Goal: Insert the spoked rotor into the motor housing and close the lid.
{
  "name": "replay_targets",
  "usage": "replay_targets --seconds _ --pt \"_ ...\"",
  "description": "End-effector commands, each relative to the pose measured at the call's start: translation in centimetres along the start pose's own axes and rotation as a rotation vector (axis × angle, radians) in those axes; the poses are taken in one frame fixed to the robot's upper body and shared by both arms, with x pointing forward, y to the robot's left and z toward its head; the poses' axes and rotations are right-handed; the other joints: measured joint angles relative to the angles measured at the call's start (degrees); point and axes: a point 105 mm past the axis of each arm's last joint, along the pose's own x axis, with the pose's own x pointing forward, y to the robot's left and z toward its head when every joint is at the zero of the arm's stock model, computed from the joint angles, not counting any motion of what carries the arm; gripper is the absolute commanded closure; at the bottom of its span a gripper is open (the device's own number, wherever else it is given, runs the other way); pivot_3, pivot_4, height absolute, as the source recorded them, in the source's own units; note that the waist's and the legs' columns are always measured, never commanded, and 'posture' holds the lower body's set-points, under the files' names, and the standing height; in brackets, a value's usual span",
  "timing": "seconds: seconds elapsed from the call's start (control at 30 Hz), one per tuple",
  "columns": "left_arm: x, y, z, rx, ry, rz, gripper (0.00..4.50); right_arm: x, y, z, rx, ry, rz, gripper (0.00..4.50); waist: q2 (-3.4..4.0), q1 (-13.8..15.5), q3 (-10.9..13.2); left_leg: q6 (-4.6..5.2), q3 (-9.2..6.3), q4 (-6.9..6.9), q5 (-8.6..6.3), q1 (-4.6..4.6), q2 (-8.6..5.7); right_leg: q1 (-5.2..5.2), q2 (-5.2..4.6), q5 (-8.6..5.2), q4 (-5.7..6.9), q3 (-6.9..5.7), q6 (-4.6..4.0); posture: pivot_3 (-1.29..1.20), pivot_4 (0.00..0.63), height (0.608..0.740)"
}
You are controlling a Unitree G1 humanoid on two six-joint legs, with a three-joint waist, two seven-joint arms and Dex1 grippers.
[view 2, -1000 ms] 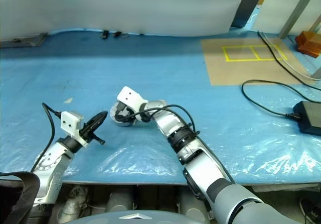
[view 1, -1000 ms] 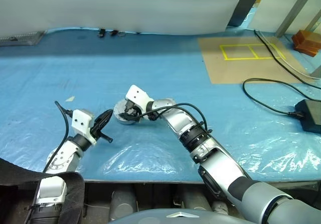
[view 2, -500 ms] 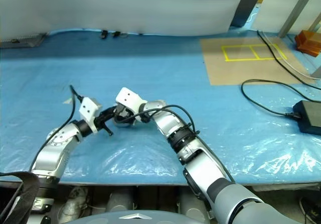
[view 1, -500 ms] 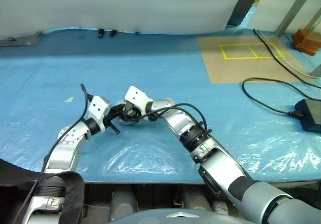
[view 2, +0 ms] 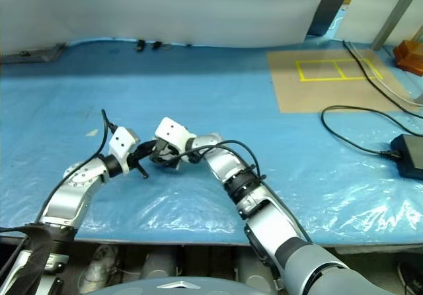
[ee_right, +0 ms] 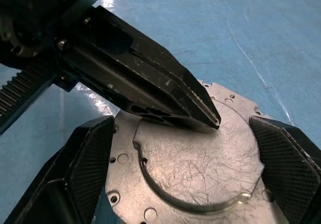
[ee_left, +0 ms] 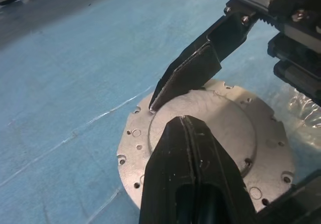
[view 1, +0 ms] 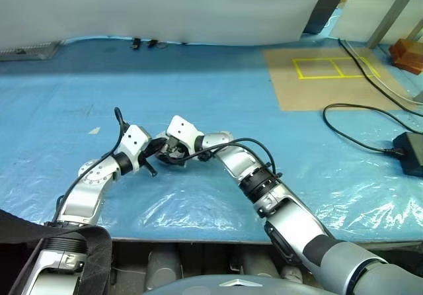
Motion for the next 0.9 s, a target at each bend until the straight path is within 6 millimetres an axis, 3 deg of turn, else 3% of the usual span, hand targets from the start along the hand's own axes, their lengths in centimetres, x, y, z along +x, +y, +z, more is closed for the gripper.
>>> replay_targets --seconds 0.03,0.27,0.43,0.9 --pt "-0.1 -1.1 -1.5 -0.013 0.072 -0.056 4.50 -0.1 0.8 0.2 -0.006 -0.016 0.050 0.04 0.00 -0.01 0.00 -0.01 0.03 -0.11 0.00 -0.01 -0.01 -0.01 0.00 0.04 -0.10 -0.02 -0.07 0.00 0.150 0.740" --pt "-0.4 -0.9 -2.1 0.011 0.109 -0.057 4.50 -1.7 -0.7 2.9 -0.041 -0.134 -0.008 0.04 -0.02 -0.01 0.00 -0.23 0.42 -0.55 0.14 -0.41 -0.05 -0.46 0.03 0.11 -0.28 -0.05 -0.30 0.00 0.150 0.740" --pt "-0.6 -0.8 -2.4 0.018 0.122 -0.055 4.50 -2.6 -1.7 3.1 -0.058 -0.141 -0.045 0.04 -0.05 -0.04 0.02 -0.23 0.43 -0.54 0.15 -0.50 -0.04 -0.57 0.04 0.11 -0.26 -0.06 -0.30 0.00 0.150 0.740" --pt "-0.8 -1.3 -1.5 -0.021 0.057 -0.044 4.50 -5.3 -1.3 0.5 0.565 -0.025 0.065 0.04 -0.05 0.11 0.02 -0.24 0.44 -0.54 0.15 -0.51 -0.03 -0.56 0.08 0.11 -0.27 -0.05 -0.31 0.00 0.150 0.740"
